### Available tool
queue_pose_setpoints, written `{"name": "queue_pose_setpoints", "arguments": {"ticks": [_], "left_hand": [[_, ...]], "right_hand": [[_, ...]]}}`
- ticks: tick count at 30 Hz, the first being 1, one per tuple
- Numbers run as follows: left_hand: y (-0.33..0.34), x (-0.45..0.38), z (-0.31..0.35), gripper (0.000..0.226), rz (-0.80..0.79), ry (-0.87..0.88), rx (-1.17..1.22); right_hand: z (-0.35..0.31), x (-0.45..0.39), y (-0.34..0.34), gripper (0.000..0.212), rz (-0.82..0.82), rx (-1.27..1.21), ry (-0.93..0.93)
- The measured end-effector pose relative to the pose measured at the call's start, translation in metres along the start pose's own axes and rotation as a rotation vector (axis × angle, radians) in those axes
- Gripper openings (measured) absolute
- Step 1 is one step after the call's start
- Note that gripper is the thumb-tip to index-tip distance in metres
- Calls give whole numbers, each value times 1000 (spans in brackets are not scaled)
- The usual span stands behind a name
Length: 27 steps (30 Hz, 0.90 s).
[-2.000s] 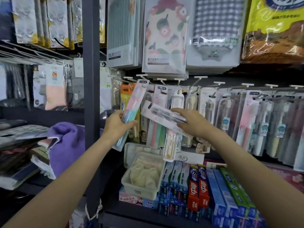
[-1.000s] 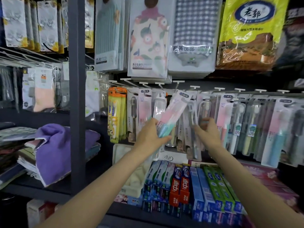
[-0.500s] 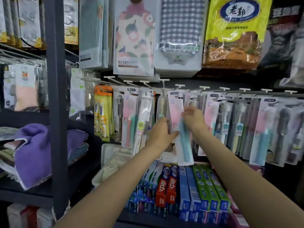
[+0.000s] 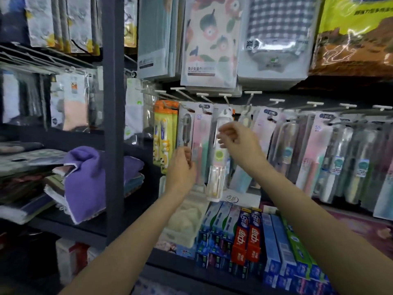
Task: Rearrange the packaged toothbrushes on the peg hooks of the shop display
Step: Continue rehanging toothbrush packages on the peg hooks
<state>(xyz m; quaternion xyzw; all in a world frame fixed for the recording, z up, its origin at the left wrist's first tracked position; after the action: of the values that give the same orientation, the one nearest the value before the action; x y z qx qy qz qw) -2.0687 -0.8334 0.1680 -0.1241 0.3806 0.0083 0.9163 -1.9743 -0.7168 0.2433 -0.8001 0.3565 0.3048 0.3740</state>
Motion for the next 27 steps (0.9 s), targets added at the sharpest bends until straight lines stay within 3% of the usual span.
{"name": "queue_pose_setpoints", "arguments": {"ticks": [2,5,12,18,22,27], "left_hand": [[-12,-4,-25,30,-3,-9,-99],[-23,-10,-50,46,-45,87,-279],[-5,-20,-79,63,-269,195,-690],[-2,-31,-100,65,-366,81,-545],[1,-40,-109,59,-382,77,-461],[0,-53,-117,46,-394,22,-182]], "right_hand": [[-8,2,54,25,-167,2,36],[9,2,107,34,-243,99,186],[46,0,151,49,-1,102,418],[66,-4,165,53,19,111,547],[41,4,175,54,34,139,370],[13,18,173,23,93,136,286]]}}
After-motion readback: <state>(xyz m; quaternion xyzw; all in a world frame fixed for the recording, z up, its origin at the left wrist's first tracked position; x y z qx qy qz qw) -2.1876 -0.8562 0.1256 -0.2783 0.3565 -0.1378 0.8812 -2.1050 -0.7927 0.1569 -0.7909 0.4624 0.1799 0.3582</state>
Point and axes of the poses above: each hand's wrist, its own x-axis away from the middle knuckle, its own y-axis out of the palm, z = x × y, the point moved 8 cm from there along -x, towards the middle knuckle, and after that the axes turned 5 degrees about z, right-handed, at the moved point
